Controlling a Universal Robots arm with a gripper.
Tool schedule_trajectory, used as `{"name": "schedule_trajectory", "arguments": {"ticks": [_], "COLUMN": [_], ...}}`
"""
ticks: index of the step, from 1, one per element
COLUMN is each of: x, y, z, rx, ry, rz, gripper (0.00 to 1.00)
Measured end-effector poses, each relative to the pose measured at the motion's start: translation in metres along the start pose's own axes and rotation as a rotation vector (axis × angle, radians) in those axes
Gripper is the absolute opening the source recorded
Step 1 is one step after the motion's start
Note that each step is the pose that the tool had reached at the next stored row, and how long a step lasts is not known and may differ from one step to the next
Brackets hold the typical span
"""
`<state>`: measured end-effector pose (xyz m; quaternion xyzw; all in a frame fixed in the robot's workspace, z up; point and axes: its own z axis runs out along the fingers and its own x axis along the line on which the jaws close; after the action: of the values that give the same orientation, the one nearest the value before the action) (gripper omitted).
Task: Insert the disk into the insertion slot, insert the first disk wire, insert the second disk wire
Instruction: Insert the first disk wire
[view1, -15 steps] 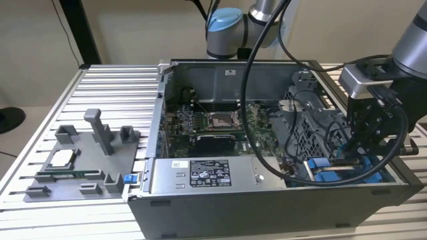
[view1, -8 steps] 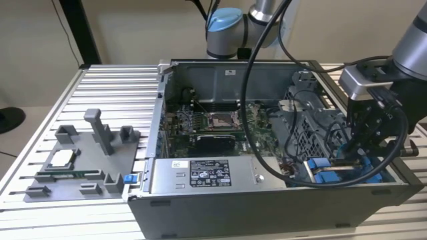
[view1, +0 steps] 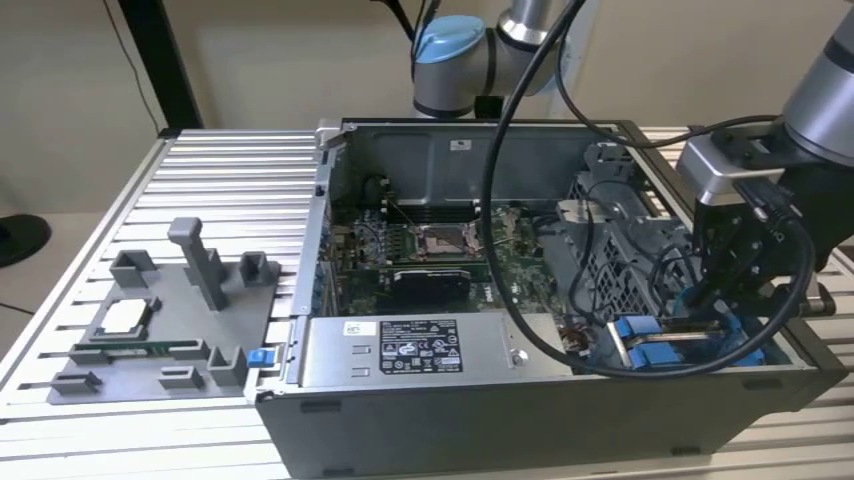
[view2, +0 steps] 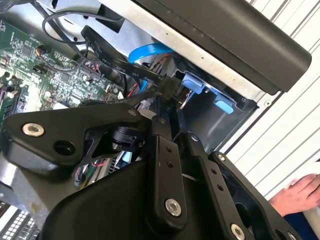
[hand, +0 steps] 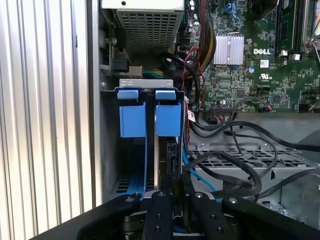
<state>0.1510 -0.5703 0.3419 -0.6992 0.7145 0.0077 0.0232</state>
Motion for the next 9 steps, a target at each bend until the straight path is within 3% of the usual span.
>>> {"name": "schedule_trajectory", "arguments": {"ticks": [9], "x": [-0.0005], "y": [0.0001], "z": [0.0023], "rx": [0.0009], "ry": [0.0003], "rz": [0.000], "gripper": [0.00]}}
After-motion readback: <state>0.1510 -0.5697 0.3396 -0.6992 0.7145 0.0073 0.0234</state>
